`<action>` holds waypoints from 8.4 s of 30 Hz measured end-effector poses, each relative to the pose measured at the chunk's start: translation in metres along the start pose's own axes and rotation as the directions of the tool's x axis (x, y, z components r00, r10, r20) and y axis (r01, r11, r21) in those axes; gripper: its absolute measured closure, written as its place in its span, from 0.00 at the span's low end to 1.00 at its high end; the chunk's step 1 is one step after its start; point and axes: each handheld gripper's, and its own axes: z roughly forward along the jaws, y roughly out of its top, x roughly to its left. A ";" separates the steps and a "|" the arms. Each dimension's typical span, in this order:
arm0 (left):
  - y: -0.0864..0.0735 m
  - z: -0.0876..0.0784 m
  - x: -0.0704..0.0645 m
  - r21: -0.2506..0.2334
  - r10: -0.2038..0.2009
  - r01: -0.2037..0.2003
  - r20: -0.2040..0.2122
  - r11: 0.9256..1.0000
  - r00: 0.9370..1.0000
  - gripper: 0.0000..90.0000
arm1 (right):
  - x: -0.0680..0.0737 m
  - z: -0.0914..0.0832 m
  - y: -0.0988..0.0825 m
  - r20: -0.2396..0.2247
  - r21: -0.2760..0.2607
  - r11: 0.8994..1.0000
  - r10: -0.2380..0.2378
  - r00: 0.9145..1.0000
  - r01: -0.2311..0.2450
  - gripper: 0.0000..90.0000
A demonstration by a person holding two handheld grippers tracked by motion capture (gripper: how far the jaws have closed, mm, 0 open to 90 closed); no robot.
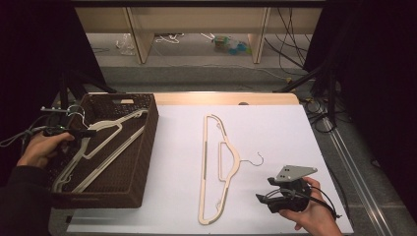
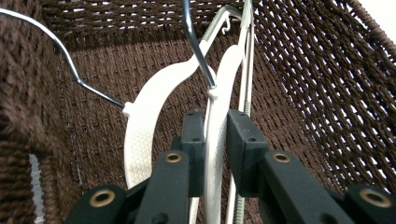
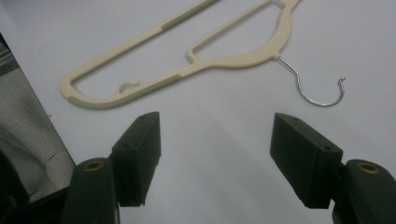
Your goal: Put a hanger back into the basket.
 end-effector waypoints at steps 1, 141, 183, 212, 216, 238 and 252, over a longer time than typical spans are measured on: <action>0.000 -0.002 -0.001 0.000 0.000 0.000 -0.022 1.000 1.000 0.74 | 0.001 0.000 0.000 0.000 0.002 1.000 0.011 1.000 -0.011 0.38; -0.142 0.038 -0.279 -0.233 0.400 -0.337 0.336 0.912 0.853 0.23 | 0.034 0.132 0.062 0.021 0.388 0.921 0.035 0.999 -0.040 0.53; -0.144 0.037 -0.278 -0.225 0.399 -0.339 0.338 0.914 0.852 0.24 | 0.016 0.126 0.061 -0.012 0.506 0.862 0.050 0.999 -0.037 0.63; -0.143 0.042 -0.280 -0.226 0.406 -0.345 0.345 0.911 0.846 0.25 | 0.002 0.116 0.055 -0.050 0.558 0.830 0.022 0.999 0.010 0.75; -0.142 0.043 -0.280 -0.217 0.412 -0.355 0.352 0.909 0.840 0.25 | 0.007 0.118 0.056 -0.021 0.564 0.826 0.015 1.000 0.000 0.74; -0.111 0.075 -0.283 -0.225 0.423 -0.367 0.311 0.903 0.851 0.25 | 0.003 0.103 0.055 -0.052 0.514 0.843 -0.155 0.986 0.160 0.88; -0.068 0.152 -0.302 -0.077 0.394 -0.395 0.363 0.916 0.844 0.29 | 0.005 0.071 0.047 -0.060 0.474 0.844 -0.253 0.966 0.250 0.89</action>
